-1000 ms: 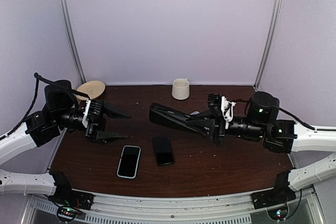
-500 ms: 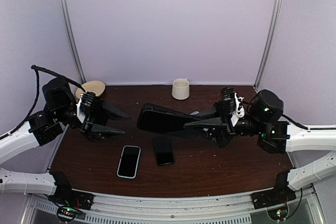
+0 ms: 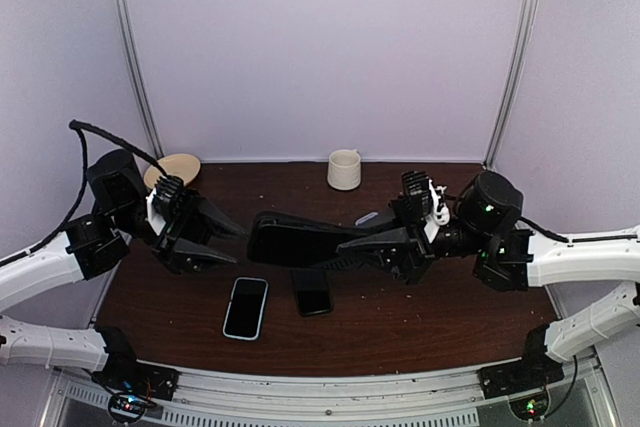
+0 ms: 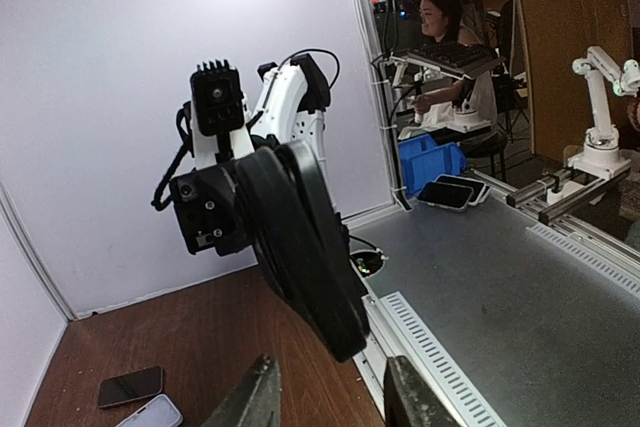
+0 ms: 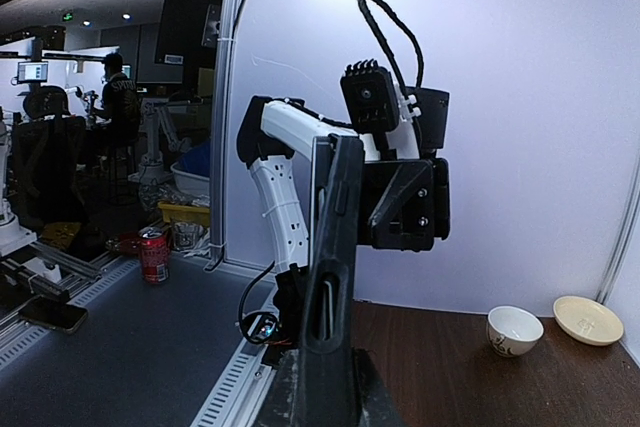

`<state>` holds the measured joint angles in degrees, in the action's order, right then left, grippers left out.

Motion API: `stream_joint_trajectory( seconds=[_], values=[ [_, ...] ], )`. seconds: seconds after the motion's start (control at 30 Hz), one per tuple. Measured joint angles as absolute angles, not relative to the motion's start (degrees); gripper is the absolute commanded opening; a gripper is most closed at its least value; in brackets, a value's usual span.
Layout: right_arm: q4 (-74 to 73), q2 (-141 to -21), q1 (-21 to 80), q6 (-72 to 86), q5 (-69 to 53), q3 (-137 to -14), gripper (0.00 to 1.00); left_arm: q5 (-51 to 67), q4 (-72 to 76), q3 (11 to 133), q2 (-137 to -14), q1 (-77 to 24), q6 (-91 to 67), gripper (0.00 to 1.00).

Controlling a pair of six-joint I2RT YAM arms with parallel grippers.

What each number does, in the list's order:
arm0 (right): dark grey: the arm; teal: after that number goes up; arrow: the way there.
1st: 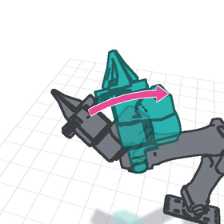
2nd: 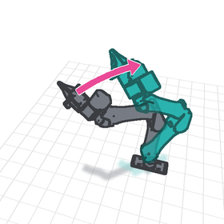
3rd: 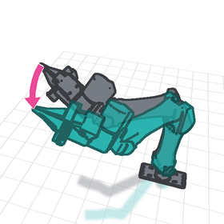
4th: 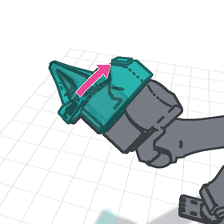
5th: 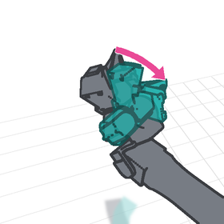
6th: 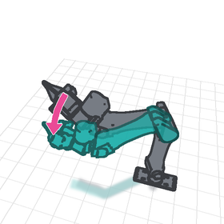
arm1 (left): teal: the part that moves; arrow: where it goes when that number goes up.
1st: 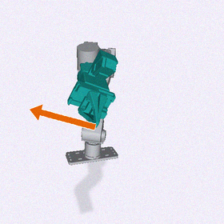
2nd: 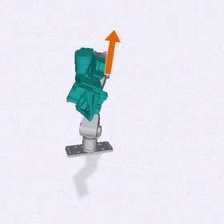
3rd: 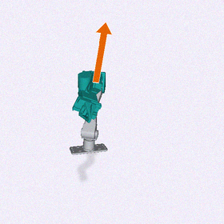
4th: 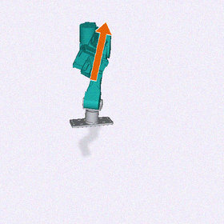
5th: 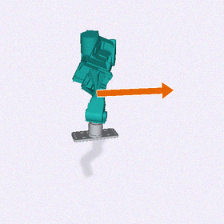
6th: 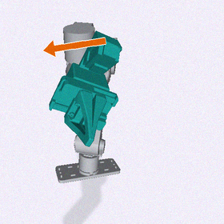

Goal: Take the phone out of the phone case
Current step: Remove the phone from the bottom left corner of the phone case.

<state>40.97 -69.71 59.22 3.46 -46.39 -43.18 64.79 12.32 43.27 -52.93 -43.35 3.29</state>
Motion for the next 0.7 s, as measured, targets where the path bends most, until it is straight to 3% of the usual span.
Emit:
stream_joint_trajectory(
  seconds=[0.7],
  values=[
    [42.2,-72.6,59.2,3.0,-47.4,-44.9,0.00,65.4,13.8,43.3,-55.1,-45.1,0.7,0.18]
  ],
)
